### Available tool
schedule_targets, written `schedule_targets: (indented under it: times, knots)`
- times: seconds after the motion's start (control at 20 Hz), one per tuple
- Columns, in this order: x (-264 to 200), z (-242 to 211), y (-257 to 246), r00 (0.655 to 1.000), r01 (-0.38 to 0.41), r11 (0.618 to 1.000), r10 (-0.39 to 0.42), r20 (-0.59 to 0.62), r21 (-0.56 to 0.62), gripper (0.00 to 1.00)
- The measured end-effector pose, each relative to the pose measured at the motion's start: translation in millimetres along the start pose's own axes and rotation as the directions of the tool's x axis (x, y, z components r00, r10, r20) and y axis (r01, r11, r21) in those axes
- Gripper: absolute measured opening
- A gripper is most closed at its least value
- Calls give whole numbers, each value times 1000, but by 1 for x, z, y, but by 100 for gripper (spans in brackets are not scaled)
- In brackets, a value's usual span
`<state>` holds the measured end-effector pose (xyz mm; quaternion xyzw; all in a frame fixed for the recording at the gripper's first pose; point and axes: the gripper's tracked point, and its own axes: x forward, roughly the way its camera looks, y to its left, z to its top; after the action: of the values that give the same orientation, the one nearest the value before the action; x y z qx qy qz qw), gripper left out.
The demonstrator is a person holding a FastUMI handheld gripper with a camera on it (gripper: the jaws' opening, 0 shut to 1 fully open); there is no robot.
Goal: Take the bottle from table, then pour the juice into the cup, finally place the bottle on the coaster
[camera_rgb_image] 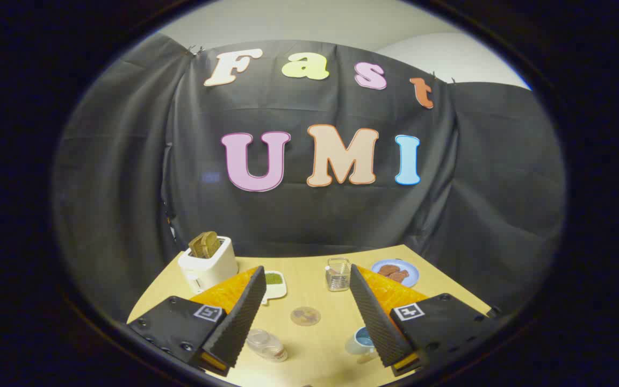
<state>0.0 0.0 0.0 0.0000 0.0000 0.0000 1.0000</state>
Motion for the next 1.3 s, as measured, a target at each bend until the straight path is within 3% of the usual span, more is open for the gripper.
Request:
schedule_targets:
  times: [0.85,1.1,1.3]
  knots:
    - [-59,-33,79,983,-179,983,180,-30,29,99]
    - [-81,-75,95,976,-185,983,186,-115,22,99]
    - [-87,-120,89,974,-110,994,109,-197,8,99]
